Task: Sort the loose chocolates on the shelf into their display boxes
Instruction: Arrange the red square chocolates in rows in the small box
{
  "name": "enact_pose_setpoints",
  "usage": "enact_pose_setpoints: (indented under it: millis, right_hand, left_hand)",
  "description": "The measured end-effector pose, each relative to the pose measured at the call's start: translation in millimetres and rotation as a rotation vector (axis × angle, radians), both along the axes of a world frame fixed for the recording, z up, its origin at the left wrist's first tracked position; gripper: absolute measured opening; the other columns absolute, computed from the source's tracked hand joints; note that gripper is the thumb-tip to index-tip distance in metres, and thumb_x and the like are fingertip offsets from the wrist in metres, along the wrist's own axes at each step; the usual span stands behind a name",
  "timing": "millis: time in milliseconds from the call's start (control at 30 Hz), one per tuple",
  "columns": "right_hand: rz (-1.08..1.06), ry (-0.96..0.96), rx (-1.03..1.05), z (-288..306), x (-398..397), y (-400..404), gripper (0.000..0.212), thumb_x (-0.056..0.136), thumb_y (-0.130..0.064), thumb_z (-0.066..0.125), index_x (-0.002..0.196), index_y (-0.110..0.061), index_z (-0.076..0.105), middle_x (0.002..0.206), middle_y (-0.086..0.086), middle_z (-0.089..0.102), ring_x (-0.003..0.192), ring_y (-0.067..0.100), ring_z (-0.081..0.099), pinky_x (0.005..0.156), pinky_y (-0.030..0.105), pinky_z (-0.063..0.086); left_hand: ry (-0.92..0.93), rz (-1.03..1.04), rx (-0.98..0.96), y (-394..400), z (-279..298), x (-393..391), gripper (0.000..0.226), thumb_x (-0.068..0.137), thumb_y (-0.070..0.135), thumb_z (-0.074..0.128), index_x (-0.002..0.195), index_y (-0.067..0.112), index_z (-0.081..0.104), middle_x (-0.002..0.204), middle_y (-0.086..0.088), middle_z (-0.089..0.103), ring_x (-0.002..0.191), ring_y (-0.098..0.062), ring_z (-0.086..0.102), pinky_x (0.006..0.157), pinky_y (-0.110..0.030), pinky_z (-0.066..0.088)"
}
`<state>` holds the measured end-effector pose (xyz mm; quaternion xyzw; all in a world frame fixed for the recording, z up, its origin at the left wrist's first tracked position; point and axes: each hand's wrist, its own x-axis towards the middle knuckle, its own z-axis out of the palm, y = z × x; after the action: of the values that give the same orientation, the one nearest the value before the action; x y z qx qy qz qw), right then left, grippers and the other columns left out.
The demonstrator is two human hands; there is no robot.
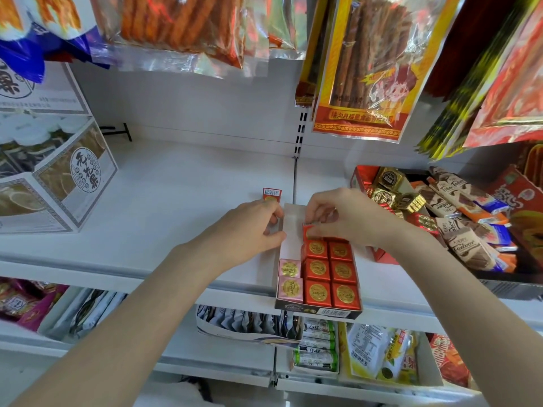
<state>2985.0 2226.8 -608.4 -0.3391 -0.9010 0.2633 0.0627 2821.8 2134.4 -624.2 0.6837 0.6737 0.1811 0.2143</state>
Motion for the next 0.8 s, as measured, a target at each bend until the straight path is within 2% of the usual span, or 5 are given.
enact_pose_setpoints:
  millis: [133, 367, 600, 700, 800]
  right_hand:
    - [0.055, -0.187, 0.121, -6, 5, 6, 0.011, 0.084, -0.025, 0.062, 0.093, -0.025, 0.067, 0.089, -0.010, 0.057, 0.088, 0.010, 0.049, 0.078, 0.023, 0.044]
    - [-0.083, 0.123, 0.250, 7, -21, 17, 0.013, 0.082, -0.020, 0.065, 0.092, -0.013, 0.069, 0.092, -0.003, 0.065, 0.076, 0.009, 0.055, 0.059, 0.008, 0.038]
    - [0.013, -0.119, 0.248, -10, -87, 37, 0.025, 0.082, -0.015, 0.064, 0.106, -0.011, 0.061, 0.106, 0.009, 0.066, 0.085, 0.015, 0.051, 0.066, 0.020, 0.036]
    - [-0.146, 0.103, -0.003, 9, -66, 29, 0.022, 0.081, -0.010, 0.065, 0.099, -0.012, 0.053, 0.087, 0.012, 0.065, 0.070, 0.017, 0.054, 0.066, 0.025, 0.045]
    - [-0.248, 0.445, -0.465, 27, -26, 5, 0.017, 0.081, -0.004, 0.063, 0.096, -0.008, 0.055, 0.083, 0.013, 0.067, 0.065, 0.014, 0.060, 0.058, 0.014, 0.050]
  left_hand:
    - [0.003, -0.002, -0.001, -1, -1, 1, 0.035, 0.089, 0.030, 0.053, 0.121, 0.016, 0.049, 0.121, 0.001, 0.055, 0.104, -0.010, 0.054, 0.087, -0.022, 0.042]
    - [0.052, 0.011, -0.031, -4, -2, -13, 0.033, 0.090, 0.035, 0.050, 0.117, 0.016, 0.052, 0.118, 0.001, 0.054, 0.101, -0.013, 0.054, 0.090, -0.028, 0.044]
    - [0.074, 0.049, -0.045, -1, 0, -23, 0.031, 0.089, 0.031, 0.050, 0.116, 0.017, 0.055, 0.116, -0.001, 0.056, 0.105, -0.017, 0.053, 0.092, -0.030, 0.043]
    - [0.063, 0.049, 0.003, -1, 1, -22, 0.030, 0.089, 0.028, 0.051, 0.117, 0.017, 0.055, 0.116, -0.001, 0.057, 0.108, -0.017, 0.052, 0.093, -0.029, 0.042]
    - [-0.019, 0.104, 0.059, -1, 3, -22, 0.029, 0.084, 0.029, 0.060, 0.111, 0.018, 0.057, 0.109, 0.003, 0.060, 0.098, -0.015, 0.058, 0.089, -0.032, 0.046]
